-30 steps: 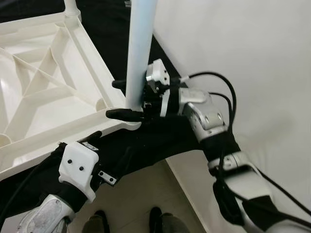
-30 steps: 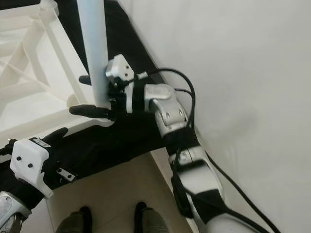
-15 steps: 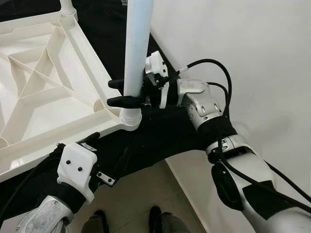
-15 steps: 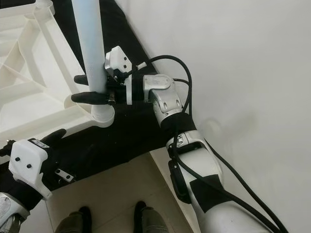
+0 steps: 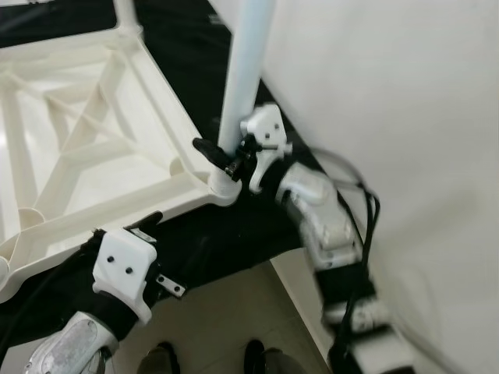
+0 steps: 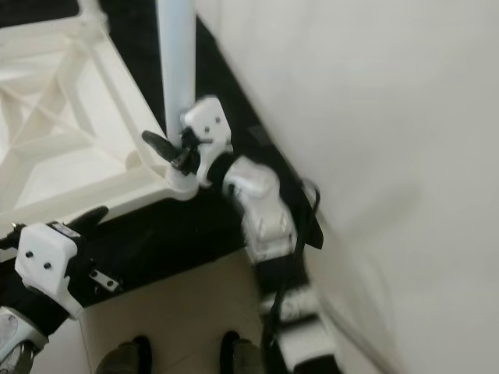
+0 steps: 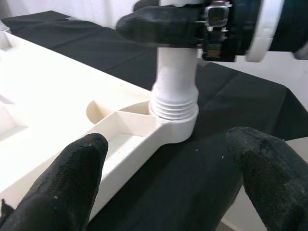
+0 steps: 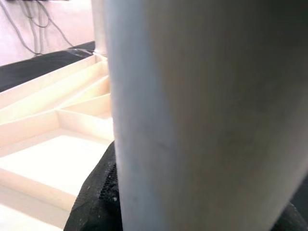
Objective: Building children table
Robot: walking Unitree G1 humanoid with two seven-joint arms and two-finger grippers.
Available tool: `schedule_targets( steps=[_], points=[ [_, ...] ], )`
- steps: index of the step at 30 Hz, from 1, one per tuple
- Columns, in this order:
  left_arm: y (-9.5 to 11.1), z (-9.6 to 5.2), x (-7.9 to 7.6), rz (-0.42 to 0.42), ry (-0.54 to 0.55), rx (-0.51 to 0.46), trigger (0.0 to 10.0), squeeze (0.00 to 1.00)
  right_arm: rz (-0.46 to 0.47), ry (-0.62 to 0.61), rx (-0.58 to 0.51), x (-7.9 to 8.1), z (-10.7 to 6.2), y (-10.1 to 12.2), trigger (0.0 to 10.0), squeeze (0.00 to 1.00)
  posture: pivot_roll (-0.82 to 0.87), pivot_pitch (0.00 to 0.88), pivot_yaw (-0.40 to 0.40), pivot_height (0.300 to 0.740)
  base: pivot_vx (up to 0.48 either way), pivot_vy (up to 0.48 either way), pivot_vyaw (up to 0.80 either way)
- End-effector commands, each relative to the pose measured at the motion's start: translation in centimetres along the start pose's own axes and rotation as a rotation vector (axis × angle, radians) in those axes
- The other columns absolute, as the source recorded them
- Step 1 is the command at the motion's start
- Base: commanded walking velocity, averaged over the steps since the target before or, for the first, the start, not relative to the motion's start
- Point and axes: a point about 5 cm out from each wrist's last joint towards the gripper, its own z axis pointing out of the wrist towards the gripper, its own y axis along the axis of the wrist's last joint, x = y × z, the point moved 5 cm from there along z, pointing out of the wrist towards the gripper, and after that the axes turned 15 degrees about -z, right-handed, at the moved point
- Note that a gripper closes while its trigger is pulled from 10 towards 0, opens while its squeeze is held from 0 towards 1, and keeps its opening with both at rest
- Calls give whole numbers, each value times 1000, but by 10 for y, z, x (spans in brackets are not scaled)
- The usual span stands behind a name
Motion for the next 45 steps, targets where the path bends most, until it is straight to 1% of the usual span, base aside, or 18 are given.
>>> schedule_targets(
  steps=[1,4,5,9,10,11,13,14,15,17,18,22,30,31,32,34,40,45],
  points=[
    [-5,-1,-2,-10,-18,24,10000,0,31,79,277,32,-13,-65,0,0,146,309,-159,740,0,0,0],
    [-4,2,-2,-9,-23,18,10000,0,-3,104,237,34,3,-58,0,0,153,298,-166,740,0,0,0],
    [-3,3,-1,-7,-21,14,10000,0,-14,123,215,32,11,-52,10000,0,161,297,-169,740,0,0,0],
    [-2,3,1,-2,-15,9,10000,0,-19,131,176,27,20,-41,10000,0,167,292,-164,740,0,0,0],
    [-2,3,2,1,-11,7,10000,0,-4,163,138,26,25,-33,10000,616,176,293,-161,740,0,0,0],
    [-1,3,3,3,-10,5,10000,0,16,205,94,26,29,-25,10000,1000,186,292,-159,740,0,0,0],
    [-1,3,3,4,-9,4,10000,0,30,232,66,26,31,-20,10000,1000,186,292,-159,740,0,0,0],
    [0,3,2,4,-10,4,10000,0,18,315,6,30,29,-4,10000,1000,194,294,-158,740,0,0,0],
    [0,3,2,4,-10,4,10000,0,18,315,6,30,29,-4,10000,1000,194,294,-158,740,0,0,0],
    [0,2,2,4,-11,5,10000,0,-24,409,-63,28,27,7,10000,1000,196,292,-161,740,0,0,0],
    [-1,2,1,3,-12,7,10000,0,-62,462,-88,27,26,8,10000,0,201,295,-164,740,0,0,0],
    [-3,0,-1,3,-21,20,10000,0,-127,584,-127,22,27,6,10000,0,212,300,-168,740,0,0,0],
    [-11,-4,-6,5,-49,67,10000,0,-126,655,-145,15,31,9,10000,0,233,311,-171,740,0,0,0],
    [-14,-5,-8,5,-58,80,10000,0,-142,670,-141,15,32,9,7608,0,233,311,-169,740,0,0,0],
    [-14,-5,-8,5,-58,80,10000,0,-142,670,-141,15,32,9,7608,0,233,311,-169,740,0,0,0],
    [-16,-5,-9,6,-64,89,10000,0,-155,694,-141,14,33,9,0,0,235,311,-165,740,0,0,0],
    [-17,-5,-10,15,-67,97,10000,0,-147,747,-165,12,31,11,0,0,240,309,-164,740,0,0,0],
    [-19,-5,-13,9,-81,102,10000,0,-140,779,-160,-1,21,6,0,0,229,302,-162,740,0,0,0]
  ],
)
